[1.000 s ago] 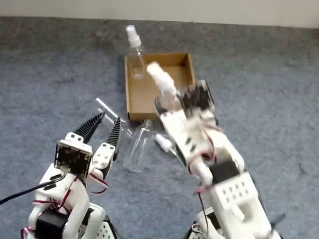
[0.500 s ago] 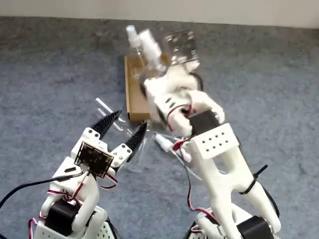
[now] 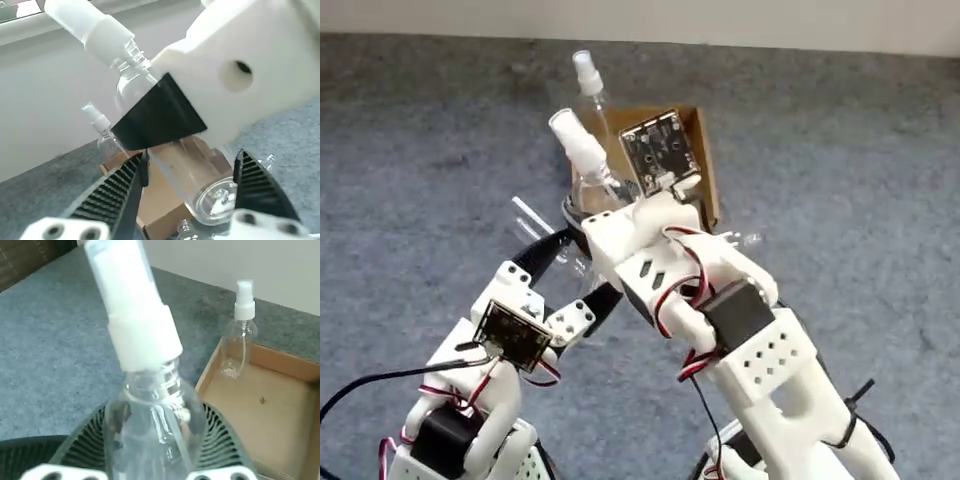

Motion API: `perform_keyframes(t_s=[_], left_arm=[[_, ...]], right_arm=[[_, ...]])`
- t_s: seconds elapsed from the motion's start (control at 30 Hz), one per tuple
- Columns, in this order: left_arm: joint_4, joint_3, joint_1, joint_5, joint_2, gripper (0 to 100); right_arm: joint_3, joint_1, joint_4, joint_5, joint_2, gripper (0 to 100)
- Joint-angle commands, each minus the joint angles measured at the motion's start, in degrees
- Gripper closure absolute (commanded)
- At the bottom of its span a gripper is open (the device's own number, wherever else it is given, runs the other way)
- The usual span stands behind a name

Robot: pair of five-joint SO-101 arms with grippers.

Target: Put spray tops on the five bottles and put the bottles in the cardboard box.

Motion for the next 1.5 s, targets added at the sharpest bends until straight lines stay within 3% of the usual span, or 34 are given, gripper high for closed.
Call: perform_keyframes(t_s=[0.0, 0.2, 0.43, 0.77, 0.83, 0.97, 1.07, 1.33, 1.47], left_arm=[[-2.11, 0.84, 0.04, -0.62, 0.48, 78], [-3.25, 1.54, -0.04, -0.62, 0.48, 78], [-6.59, 3.91, -0.75, -0.70, 0.48, 78], [-8.79, 4.79, -0.40, -0.62, 0.48, 78], [-8.35, 3.82, 1.10, -0.35, 0.40, 78], [0.26, -1.80, 4.79, -0.35, 0.31, 78], [1.76, -3.03, 4.26, -0.35, 0.40, 78], [-0.09, 0.04, 3.47, -0.62, 0.40, 78], [-4.13, 2.86, 1.19, -0.70, 0.40, 78]], right_arm=[[-1.27, -0.40, 2.59, 0.00, -3.65, 99.5], [-1.45, 1.89, 5.85, 3.96, -3.65, 99.5], [-1.45, 6.20, 6.90, 4.22, -3.74, 99.5], [-1.63, 6.73, 9.98, 4.22, -3.38, 99.5], [-1.54, 6.55, 7.16, 4.04, -3.12, 99.5], [0.84, 6.37, -5.85, 3.78, -2.95, 99.5], [6.29, 5.14, -10.51, 3.78, -2.77, 99.5], [10.42, -2.33, -10.33, 3.78, -2.95, 99.5], [4.88, -2.51, -2.95, 3.78, -2.95, 99.5]])
